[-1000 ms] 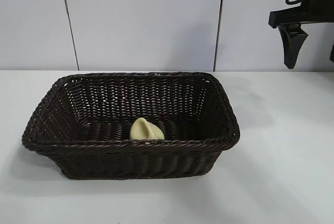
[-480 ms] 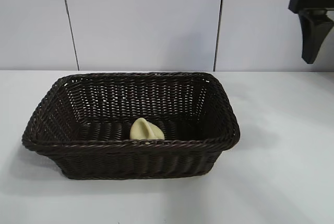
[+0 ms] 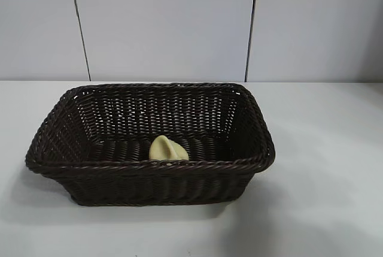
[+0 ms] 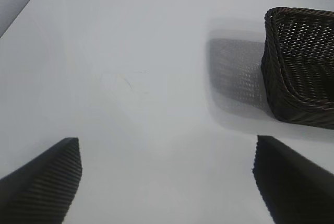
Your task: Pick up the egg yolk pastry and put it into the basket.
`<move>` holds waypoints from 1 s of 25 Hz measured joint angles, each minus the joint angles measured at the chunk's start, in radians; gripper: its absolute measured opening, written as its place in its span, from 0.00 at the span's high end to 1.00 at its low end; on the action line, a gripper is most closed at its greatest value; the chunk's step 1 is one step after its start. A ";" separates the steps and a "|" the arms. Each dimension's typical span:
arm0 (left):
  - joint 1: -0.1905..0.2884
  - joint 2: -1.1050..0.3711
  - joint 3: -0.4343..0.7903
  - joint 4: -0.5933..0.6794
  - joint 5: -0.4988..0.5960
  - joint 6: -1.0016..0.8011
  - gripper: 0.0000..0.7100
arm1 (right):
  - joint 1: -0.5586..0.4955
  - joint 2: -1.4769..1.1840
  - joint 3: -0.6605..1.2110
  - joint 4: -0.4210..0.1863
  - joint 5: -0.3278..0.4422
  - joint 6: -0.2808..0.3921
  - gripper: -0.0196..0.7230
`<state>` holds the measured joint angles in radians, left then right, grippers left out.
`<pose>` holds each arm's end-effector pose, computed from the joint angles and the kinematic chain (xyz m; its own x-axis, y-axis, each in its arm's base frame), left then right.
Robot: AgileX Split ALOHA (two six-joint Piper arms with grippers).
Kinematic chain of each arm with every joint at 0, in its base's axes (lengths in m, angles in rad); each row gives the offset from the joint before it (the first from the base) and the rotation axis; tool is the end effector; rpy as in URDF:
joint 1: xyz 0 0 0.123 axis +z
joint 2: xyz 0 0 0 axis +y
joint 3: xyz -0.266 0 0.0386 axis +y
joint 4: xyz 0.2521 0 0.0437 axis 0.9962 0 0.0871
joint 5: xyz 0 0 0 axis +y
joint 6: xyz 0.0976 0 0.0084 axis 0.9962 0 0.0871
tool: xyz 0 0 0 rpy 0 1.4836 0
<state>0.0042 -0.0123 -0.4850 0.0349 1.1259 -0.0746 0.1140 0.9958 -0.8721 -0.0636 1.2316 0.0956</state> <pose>0.0181 0.0032 0.2664 -0.5124 -0.0617 -0.8566 -0.0618 0.9975 -0.0348 0.1719 0.0138 0.2861 -0.9526 -0.0344 -0.3021 -0.0250 0.9991 -0.0348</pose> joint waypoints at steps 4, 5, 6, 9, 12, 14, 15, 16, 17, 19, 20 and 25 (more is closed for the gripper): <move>0.000 0.000 0.000 0.000 0.000 0.000 0.09 | 0.000 -0.211 0.154 0.000 -0.010 -0.001 0.21; 0.000 0.000 0.000 0.000 0.000 0.000 0.09 | 0.000 -0.257 0.194 0.000 -0.017 -0.001 0.21; 0.000 0.000 0.000 0.000 0.000 0.000 0.09 | 0.000 -0.312 0.231 0.000 -0.027 -0.001 0.21; 0.000 0.000 0.000 0.000 0.000 0.000 0.09 | 0.000 -0.457 0.315 0.000 -0.062 -0.001 0.21; 0.000 0.000 0.000 0.000 0.000 0.000 0.09 | 0.000 -0.570 0.365 0.000 -0.081 -0.001 0.21; 0.000 0.000 0.000 0.000 0.000 0.000 0.09 | 0.000 -0.624 0.368 0.000 -0.087 -0.002 0.21; 0.000 0.000 0.000 0.000 0.000 0.000 0.09 | 0.000 -0.644 0.369 0.000 -0.089 -0.002 0.21; 0.000 0.000 0.000 0.000 0.000 0.000 0.09 | 0.000 -0.657 0.369 0.000 -0.090 -0.002 0.21; 0.000 0.000 0.000 0.000 0.000 0.000 0.09 | 0.000 -0.669 0.370 0.000 -0.094 -0.002 0.21; 0.000 0.000 0.000 0.000 0.000 0.000 0.09 | 0.000 -0.679 0.370 0.000 -0.106 -0.002 0.21; 0.000 0.000 0.000 0.000 0.000 0.000 0.09 | 0.000 -0.679 0.370 0.000 -0.113 -0.002 0.21; 0.000 0.000 0.000 0.000 0.000 0.000 0.09 | 0.000 -0.679 0.379 0.000 -0.154 -0.010 0.21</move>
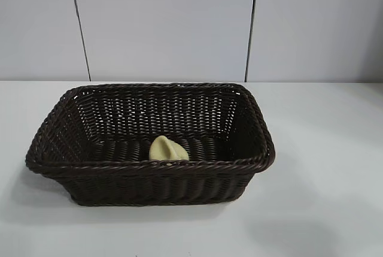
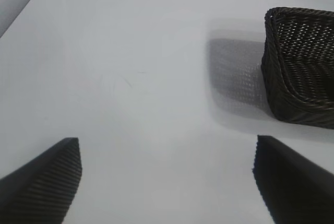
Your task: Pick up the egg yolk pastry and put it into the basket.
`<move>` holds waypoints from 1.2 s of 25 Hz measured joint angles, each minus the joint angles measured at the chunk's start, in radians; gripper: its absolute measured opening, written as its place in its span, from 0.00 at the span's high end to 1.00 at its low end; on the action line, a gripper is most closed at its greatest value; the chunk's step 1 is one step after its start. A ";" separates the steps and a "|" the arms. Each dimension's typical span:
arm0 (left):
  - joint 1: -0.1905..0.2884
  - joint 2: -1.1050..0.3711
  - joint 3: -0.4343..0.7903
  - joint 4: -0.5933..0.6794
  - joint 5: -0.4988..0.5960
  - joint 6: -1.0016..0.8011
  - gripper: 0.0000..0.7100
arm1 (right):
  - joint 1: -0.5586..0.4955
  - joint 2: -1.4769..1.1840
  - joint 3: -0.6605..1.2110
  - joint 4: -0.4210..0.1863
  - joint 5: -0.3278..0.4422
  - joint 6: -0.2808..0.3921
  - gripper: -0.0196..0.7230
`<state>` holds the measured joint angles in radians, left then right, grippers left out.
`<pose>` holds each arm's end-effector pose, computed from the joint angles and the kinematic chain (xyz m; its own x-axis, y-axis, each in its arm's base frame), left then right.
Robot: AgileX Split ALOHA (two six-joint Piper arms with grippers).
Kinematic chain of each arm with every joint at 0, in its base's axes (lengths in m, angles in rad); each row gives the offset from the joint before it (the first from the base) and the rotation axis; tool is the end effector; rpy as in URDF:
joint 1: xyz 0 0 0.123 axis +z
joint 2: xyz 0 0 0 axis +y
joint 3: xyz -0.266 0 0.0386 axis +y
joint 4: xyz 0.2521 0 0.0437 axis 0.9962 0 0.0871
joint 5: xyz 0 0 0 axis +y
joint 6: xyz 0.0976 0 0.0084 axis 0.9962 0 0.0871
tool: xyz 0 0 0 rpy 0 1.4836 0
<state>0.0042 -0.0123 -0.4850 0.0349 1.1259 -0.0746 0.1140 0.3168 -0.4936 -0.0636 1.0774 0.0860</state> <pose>0.0181 0.0032 0.2664 -0.5124 -0.0617 -0.8566 -0.0618 0.9975 -0.0348 0.0671 0.0022 0.2588 -0.7244 -0.0268 -0.6888 -0.0350 0.9994 -0.0022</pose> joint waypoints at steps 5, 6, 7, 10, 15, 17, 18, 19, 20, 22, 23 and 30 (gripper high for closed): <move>0.000 0.000 0.000 0.000 0.000 0.000 0.09 | 0.000 0.000 0.017 0.001 -0.001 -0.001 0.21; 0.000 0.000 0.000 0.000 0.000 0.000 0.09 | 0.000 0.000 0.017 0.001 -0.001 -0.001 0.21; 0.000 0.000 0.000 0.000 0.000 0.000 0.09 | 0.000 0.000 0.017 0.001 -0.001 -0.001 0.21; 0.000 0.000 0.000 0.000 0.000 0.000 0.09 | 0.000 0.000 0.017 0.001 -0.001 -0.001 0.21; 0.000 0.000 0.000 0.000 0.000 0.000 0.09 | 0.000 -0.031 0.017 0.001 -0.001 -0.001 0.21; 0.000 0.000 0.000 0.000 0.000 0.000 0.09 | 0.000 -0.066 0.017 0.001 -0.001 -0.001 0.21; 0.000 0.000 0.000 0.000 0.000 0.000 0.09 | 0.000 -0.094 0.017 0.001 -0.001 -0.001 0.21; 0.000 0.000 0.000 0.000 0.000 0.000 0.09 | 0.000 -0.120 0.017 0.001 -0.001 -0.001 0.21; 0.000 0.000 0.000 0.000 0.000 0.000 0.09 | 0.000 -0.156 0.017 0.001 -0.001 -0.001 0.21; 0.000 0.000 0.000 0.000 0.000 0.000 0.09 | 0.000 -0.232 0.017 0.001 0.000 -0.001 0.21; 0.000 0.000 0.000 0.000 0.000 0.000 0.09 | 0.000 -0.263 0.017 0.001 0.000 -0.001 0.21; 0.000 0.000 0.000 0.000 0.000 0.000 0.09 | 0.000 -0.334 0.017 0.001 0.007 -0.001 0.21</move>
